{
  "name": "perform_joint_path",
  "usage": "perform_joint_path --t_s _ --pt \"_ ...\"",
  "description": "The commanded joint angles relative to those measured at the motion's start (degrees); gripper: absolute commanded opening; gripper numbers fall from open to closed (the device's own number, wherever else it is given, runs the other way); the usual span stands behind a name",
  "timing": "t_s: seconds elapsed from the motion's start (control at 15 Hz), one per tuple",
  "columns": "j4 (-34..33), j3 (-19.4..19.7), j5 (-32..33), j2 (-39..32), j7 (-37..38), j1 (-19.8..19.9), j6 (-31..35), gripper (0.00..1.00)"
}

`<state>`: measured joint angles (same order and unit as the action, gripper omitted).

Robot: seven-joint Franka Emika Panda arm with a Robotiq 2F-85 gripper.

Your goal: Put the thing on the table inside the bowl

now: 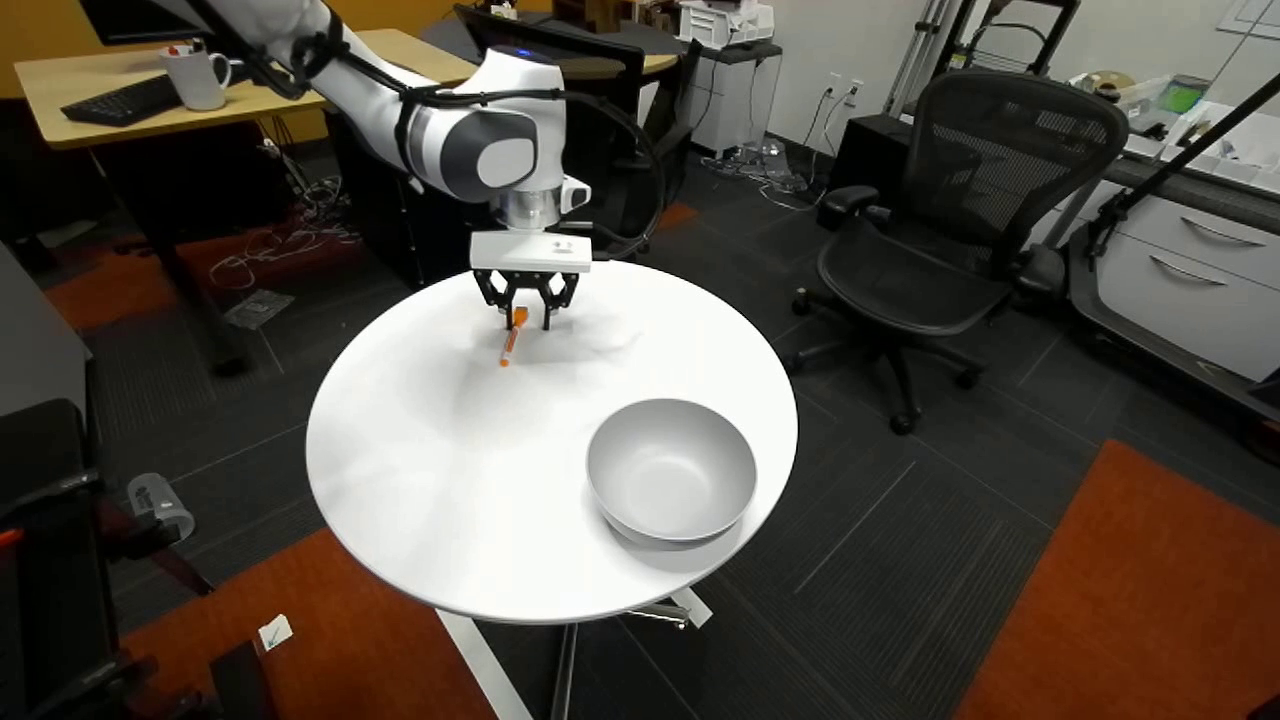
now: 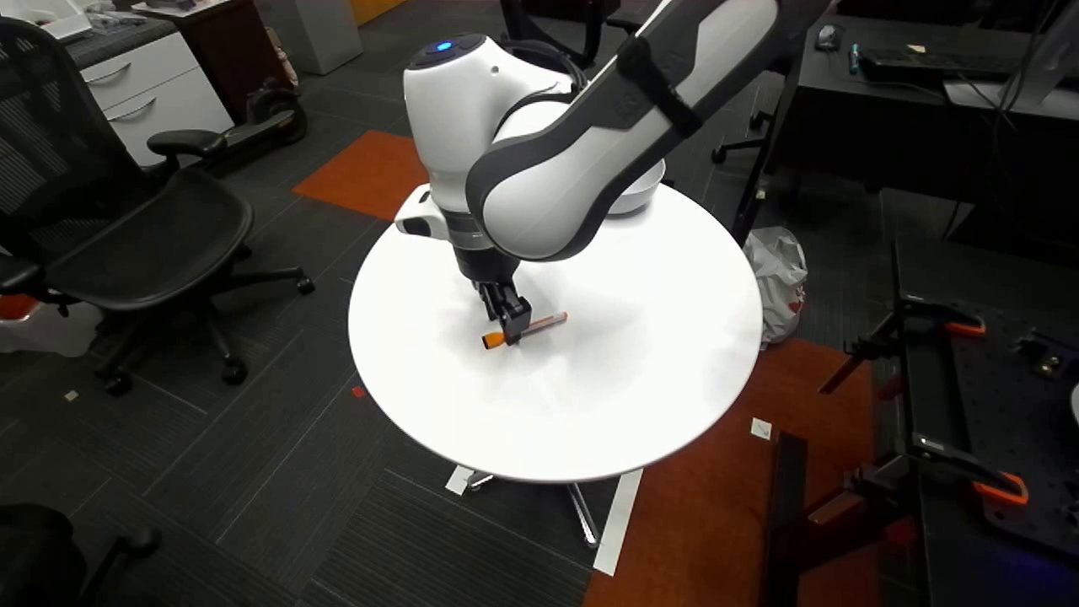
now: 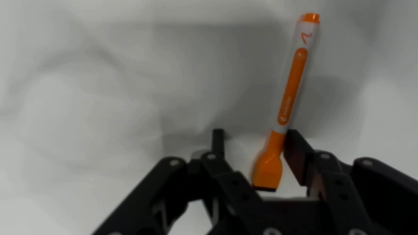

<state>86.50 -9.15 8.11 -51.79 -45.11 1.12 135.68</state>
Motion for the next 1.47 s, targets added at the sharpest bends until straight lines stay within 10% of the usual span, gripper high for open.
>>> perform_joint_path --t_s 0.0,0.2,1.4 --pt "-1.73 -1.27 -1.11 -1.19 -1.71 1.03 -0.65 0.21" --pt "-2.04 -1.34 -1.09 -1.37 -1.69 1.03 -0.73 0.00" --pt "25.42 -3.49 -15.98 22.29 3.31 11.80 21.41 0.03"
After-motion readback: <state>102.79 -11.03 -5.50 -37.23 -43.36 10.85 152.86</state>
